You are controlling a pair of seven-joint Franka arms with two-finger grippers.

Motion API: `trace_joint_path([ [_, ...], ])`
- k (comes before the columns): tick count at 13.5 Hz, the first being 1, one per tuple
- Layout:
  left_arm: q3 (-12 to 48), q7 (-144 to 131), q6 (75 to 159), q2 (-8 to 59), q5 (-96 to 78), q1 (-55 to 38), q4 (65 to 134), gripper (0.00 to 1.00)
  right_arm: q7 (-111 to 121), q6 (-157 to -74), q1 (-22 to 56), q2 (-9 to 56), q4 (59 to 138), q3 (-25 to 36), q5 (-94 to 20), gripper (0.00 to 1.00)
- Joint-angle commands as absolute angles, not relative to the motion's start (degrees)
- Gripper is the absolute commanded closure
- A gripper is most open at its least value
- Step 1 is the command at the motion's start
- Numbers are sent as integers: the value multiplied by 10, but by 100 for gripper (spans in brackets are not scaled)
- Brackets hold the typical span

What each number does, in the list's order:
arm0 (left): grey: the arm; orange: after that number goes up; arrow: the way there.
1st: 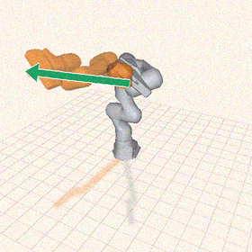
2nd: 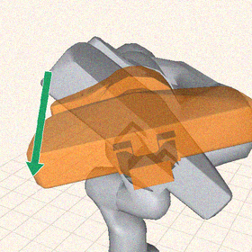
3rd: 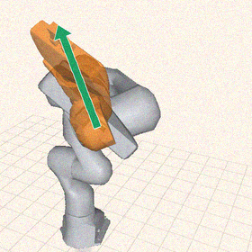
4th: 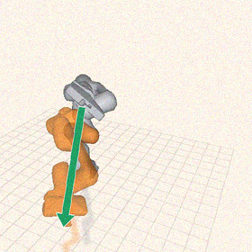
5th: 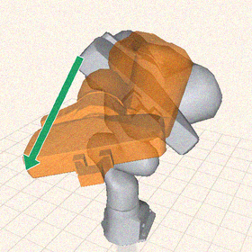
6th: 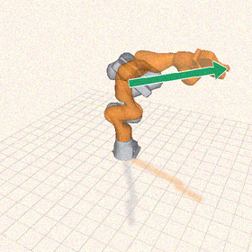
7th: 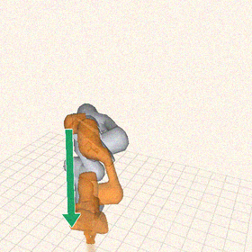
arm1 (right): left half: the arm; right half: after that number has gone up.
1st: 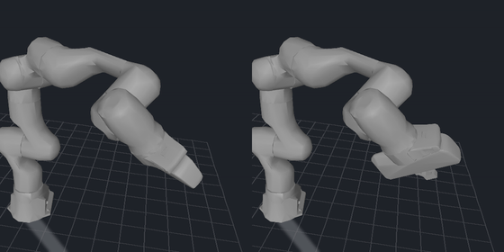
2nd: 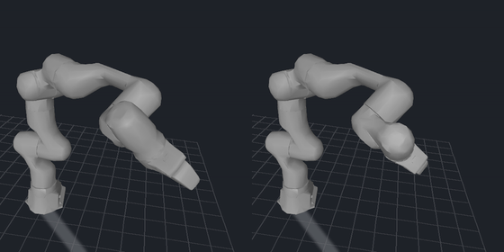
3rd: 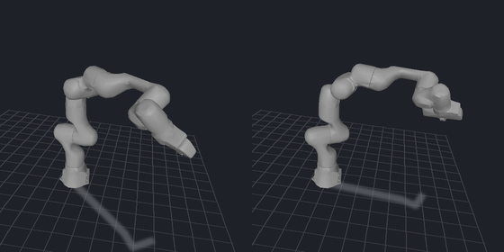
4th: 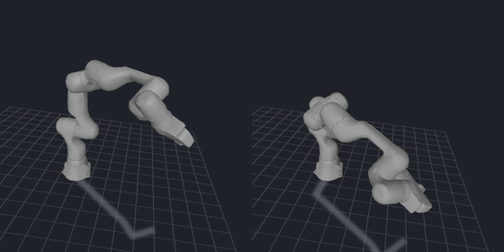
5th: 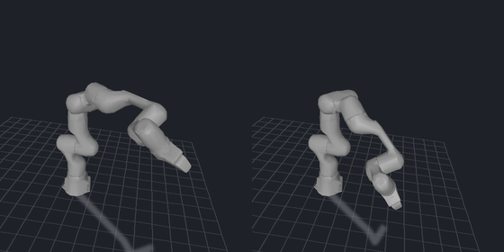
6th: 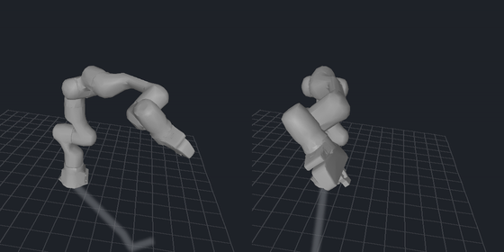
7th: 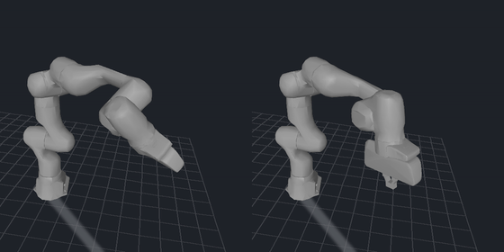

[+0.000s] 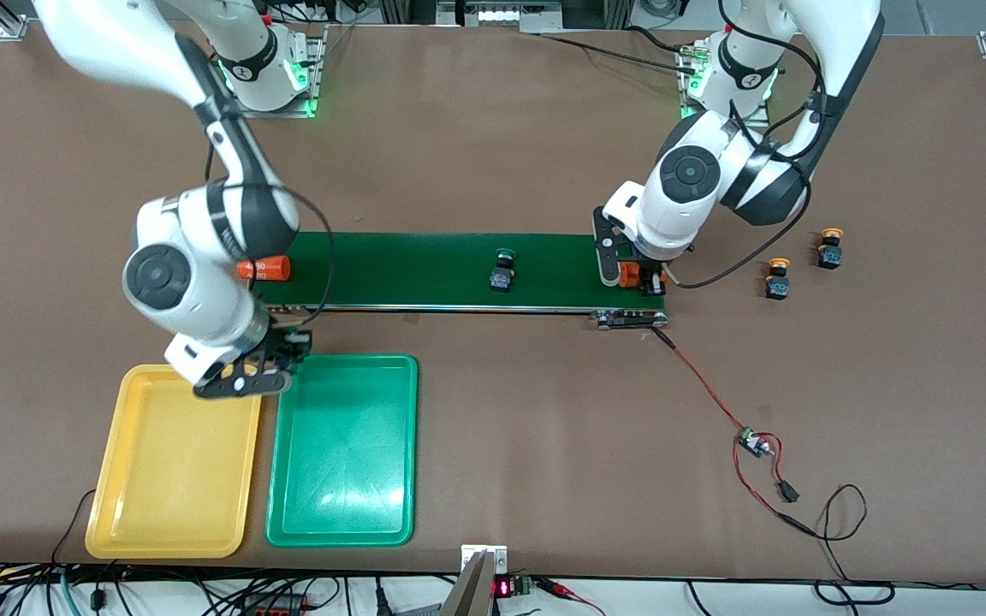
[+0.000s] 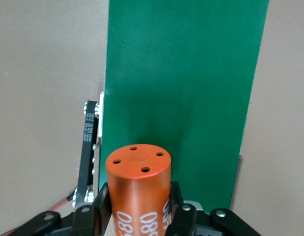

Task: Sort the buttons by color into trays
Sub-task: 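Drop the button into the green tray while the left gripper places the cylinder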

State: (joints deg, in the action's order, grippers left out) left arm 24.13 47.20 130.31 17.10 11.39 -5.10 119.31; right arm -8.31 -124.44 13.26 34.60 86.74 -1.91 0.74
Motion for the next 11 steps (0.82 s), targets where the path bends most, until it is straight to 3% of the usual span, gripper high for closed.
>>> trace_joint_path([
  [1,238,486,1301,186,134,-53,1186,94,-72,-1276,138,424,783,-19,-4,100],
  [4,238,481,1301,194,134,-64,1189,90,-69,-1334,137,490,739,-19,-4,100],
  [5,238,479,1302,198,133,-65,1189,80,-60,-1352,136,510,729,-19,-4,100],
  [6,238,475,1302,200,133,-66,1190,57,-49,-1374,136,531,722,-19,-3,100],
  [8,239,473,1313,196,134,-69,1194,0,-40,-1403,141,562,722,-11,-1,100],
  [10,240,472,1315,170,128,-69,1194,0,-40,-1404,149,566,725,-4,0,99],
  [11,240,472,1312,153,124,-69,1190,0,-40,-1404,149,565,726,-4,0,89],
])
